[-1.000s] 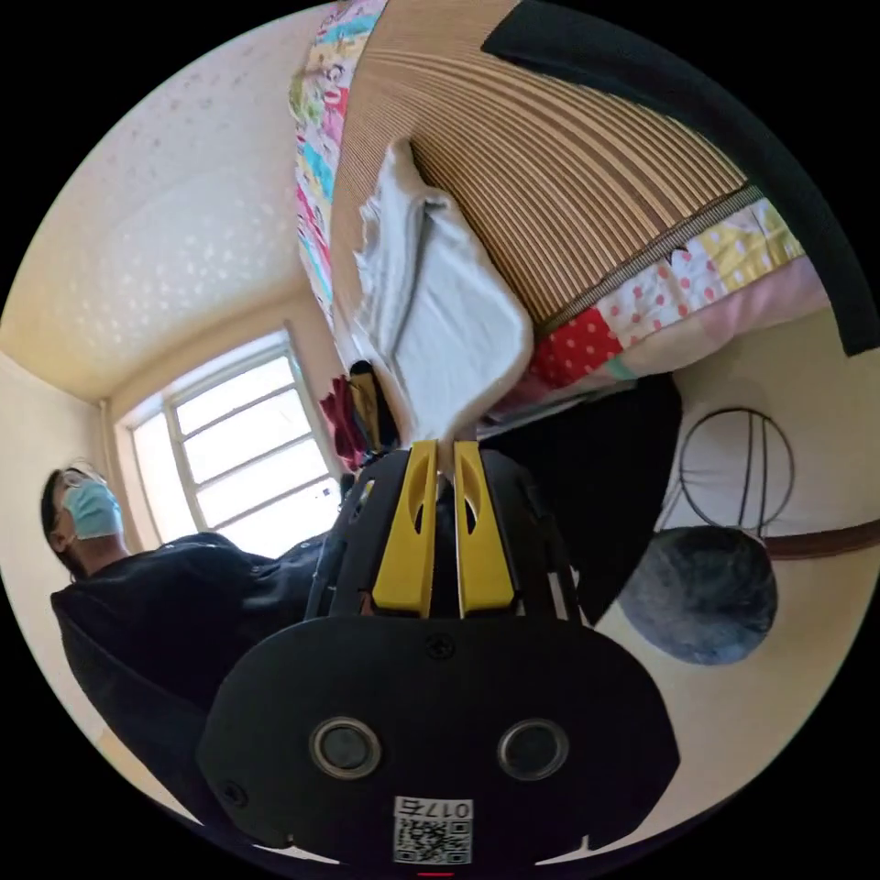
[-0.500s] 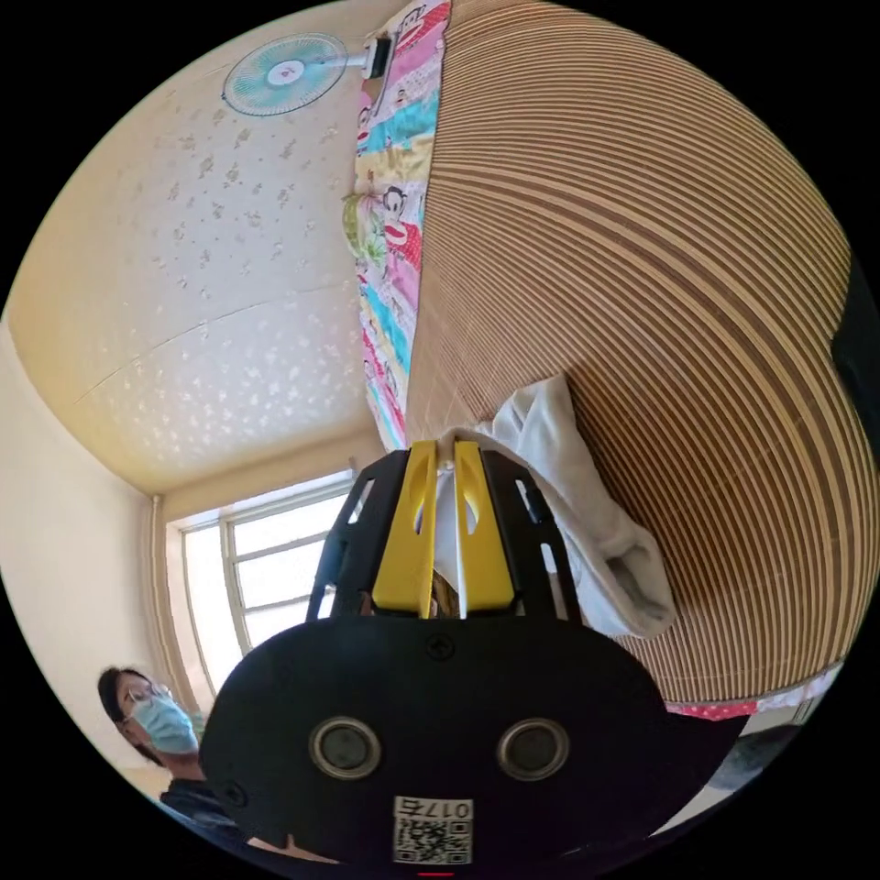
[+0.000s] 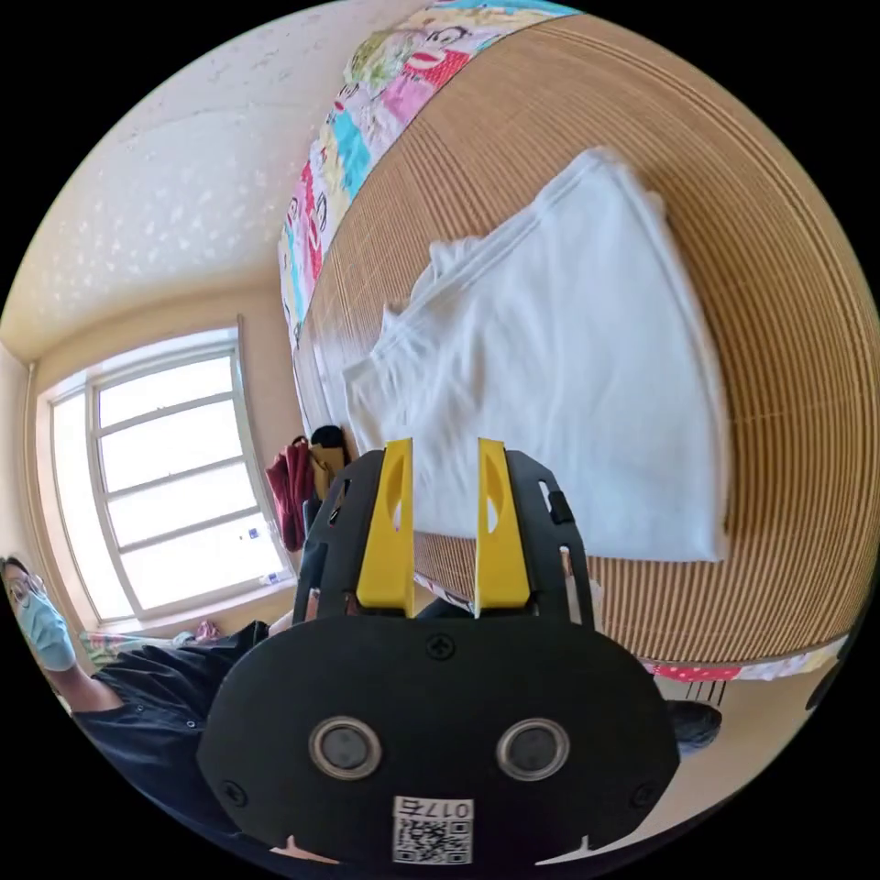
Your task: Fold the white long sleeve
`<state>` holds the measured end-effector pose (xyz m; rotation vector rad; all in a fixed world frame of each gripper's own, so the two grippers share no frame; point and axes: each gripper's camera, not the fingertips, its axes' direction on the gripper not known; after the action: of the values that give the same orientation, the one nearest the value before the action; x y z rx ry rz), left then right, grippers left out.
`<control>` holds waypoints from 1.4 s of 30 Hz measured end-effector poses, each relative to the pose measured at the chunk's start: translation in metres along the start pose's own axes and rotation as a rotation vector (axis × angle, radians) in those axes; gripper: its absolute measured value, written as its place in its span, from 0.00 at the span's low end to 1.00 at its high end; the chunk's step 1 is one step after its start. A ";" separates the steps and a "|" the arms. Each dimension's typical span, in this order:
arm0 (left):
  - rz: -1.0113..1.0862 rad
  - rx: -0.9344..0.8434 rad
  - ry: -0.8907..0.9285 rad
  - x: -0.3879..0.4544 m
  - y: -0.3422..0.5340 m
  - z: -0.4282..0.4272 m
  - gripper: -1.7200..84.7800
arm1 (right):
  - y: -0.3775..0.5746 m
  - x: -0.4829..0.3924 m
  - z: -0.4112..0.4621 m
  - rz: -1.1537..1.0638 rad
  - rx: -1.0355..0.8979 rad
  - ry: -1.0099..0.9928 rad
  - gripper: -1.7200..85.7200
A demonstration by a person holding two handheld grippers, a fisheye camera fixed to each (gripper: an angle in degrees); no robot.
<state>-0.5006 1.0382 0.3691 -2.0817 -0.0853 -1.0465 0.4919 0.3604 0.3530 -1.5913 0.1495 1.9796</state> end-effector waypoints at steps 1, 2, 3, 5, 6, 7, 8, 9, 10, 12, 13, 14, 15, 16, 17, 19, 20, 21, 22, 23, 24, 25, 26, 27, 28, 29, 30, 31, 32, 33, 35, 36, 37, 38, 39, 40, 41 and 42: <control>0.009 -0.034 0.027 -0.004 0.005 0.010 0.19 | 0.000 -0.016 0.029 -0.036 -0.049 0.012 0.15; 0.014 -0.081 0.052 -0.008 0.006 0.022 0.18 | 0.000 -0.025 0.043 -0.056 -0.072 0.018 0.15; 0.014 -0.106 0.061 -0.010 0.006 0.028 0.17 | -0.003 -0.046 0.071 -0.097 -0.118 0.038 0.16; -0.022 -0.131 0.038 -0.011 0.008 0.039 0.14 | -0.008 -0.080 0.115 -0.169 -0.200 0.109 0.17; -0.025 -0.122 0.023 -0.009 0.009 0.039 0.13 | -0.012 -0.105 0.146 -0.218 -0.264 0.185 0.19; -0.002 -0.101 -0.004 -0.001 0.011 0.036 0.11 | -0.017 -0.126 0.175 -0.256 -0.318 0.267 0.21; 0.047 -0.083 -0.015 0.012 0.014 0.034 0.10 | -0.019 -0.137 0.189 -0.272 -0.342 0.306 0.22; 0.069 -0.075 -0.021 0.019 0.016 0.033 0.10 | -0.024 -0.155 0.215 -0.298 -0.388 0.380 0.25; 0.111 -0.056 -0.031 0.033 0.021 0.029 0.09 | -0.026 -0.163 0.227 -0.311 -0.408 0.413 0.26; 0.173 -0.021 -0.052 0.056 0.030 0.024 0.09 | -0.035 -0.187 0.273 -0.306 -0.502 0.565 0.28; 0.203 0.001 -0.075 0.071 0.035 0.020 0.08 | -0.037 -0.192 0.298 -0.296 -0.579 0.671 0.27; 0.237 0.021 -0.102 0.085 0.039 0.018 0.08 | -0.038 -0.194 0.309 -0.295 -0.612 0.729 0.27; 0.255 0.028 -0.120 0.093 0.041 0.018 0.08 | -0.036 -0.196 0.331 -0.305 -0.684 0.854 0.26; 0.288 0.039 -0.161 0.106 0.045 0.018 0.08 | -0.035 -0.196 0.341 -0.317 -0.719 0.921 0.24; 0.318 0.049 -0.196 0.118 0.048 0.019 0.08 | -0.031 -0.196 0.358 -0.351 -0.777 1.032 0.22; 0.345 0.050 -0.233 0.129 0.051 0.022 0.09 | -0.023 -0.197 0.372 -0.419 -0.860 1.109 0.17; 0.359 0.045 -0.240 0.132 0.051 0.022 0.09 | -0.022 -0.199 0.370 -0.443 -0.860 1.111 0.16; 0.363 0.047 -0.236 0.133 0.051 0.021 0.10 | -0.022 -0.203 0.356 -0.470 -0.827 1.075 0.14; 0.372 0.064 -0.204 0.133 0.052 0.015 0.10 | -0.023 -0.205 0.345 -0.472 -0.807 1.038 0.14; 0.386 0.089 -0.148 0.133 0.053 0.007 0.11 | -0.025 -0.207 0.317 -0.476 -0.762 0.937 0.13; 0.395 0.102 -0.119 0.132 0.053 0.002 0.12 | -0.027 -0.207 0.280 -0.486 -0.706 0.816 0.13; 0.401 0.118 -0.077 0.128 0.051 -0.006 0.13 | -0.029 -0.202 0.235 -0.488 -0.643 0.673 0.12; 0.388 0.103 -0.056 0.121 0.046 -0.008 0.15 | -0.030 -0.198 0.211 -0.493 -0.610 0.599 0.12; 0.366 0.087 -0.065 0.116 0.042 -0.008 0.15 | -0.030 -0.185 0.161 -0.508 -0.534 0.459 0.12; 0.321 0.061 -0.091 0.106 0.035 -0.006 0.15 | -0.030 -0.176 0.136 -0.511 -0.491 0.397 0.12; 0.289 0.046 -0.103 0.096 0.028 -0.004 0.15 | -0.029 -0.155 0.085 -0.504 -0.406 0.295 0.12; 0.275 0.041 -0.099 0.092 0.024 -0.003 0.15 | -0.028 -0.128 0.037 -0.494 -0.325 0.225 0.12; 0.252 0.036 -0.082 0.084 0.017 0.000 0.16 | -0.027 -0.099 -0.004 -0.474 -0.263 0.191 0.12; 0.235 0.028 -0.062 0.080 0.008 0.005 0.16 | -0.026 -0.084 -0.022 -0.460 -0.239 0.183 0.12; 0.229 0.020 -0.055 0.078 0.004 0.009 0.16 | -0.025 -0.052 -0.054 -0.421 -0.197 0.185 0.12; 0.226 -0.025 -0.046 0.080 -0.018 0.030 0.17 | -0.026 -0.001 -0.089 -0.299 -0.160 0.217 0.13; 0.232 -0.037 -0.046 0.083 -0.024 0.037 0.17 | -0.026 0.028 -0.104 -0.227 -0.151 0.244 0.16; 0.251 -0.063 -0.042 0.089 -0.036 0.052 0.18 | -0.025 0.048 -0.116 -0.183 -0.128 0.251 0.19; 0.274 -0.094 -0.037 0.096 -0.050 0.069 0.19 | -0.024 0.056 -0.121 -0.168 -0.111 0.245 0.21; 0.281 -0.110 -0.032 0.099 -0.057 0.078 0.19 | -0.023 0.071 -0.129 -0.133 -0.071 0.229 0.24; 0.285 -0.140 -0.011 0.105 -0.071 0.096 0.21 | -0.022 0.078 -0.132 -0.120 -0.052 0.219 0.25; 0.285 -0.158 0.020 0.109 -0.086 0.112 0.21 | -0.022 0.092 -0.135 -0.094 -0.016 0.192 0.26; 0.281 -0.164 0.031 0.110 -0.094 0.120 0.22 | -0.023 0.106 -0.133 -0.066 0.003 0.140 0.27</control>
<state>-0.3863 1.1538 0.4629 -2.1461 0.3095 -0.9379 0.6054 0.3604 0.2245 -1.7105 0.1526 1.8175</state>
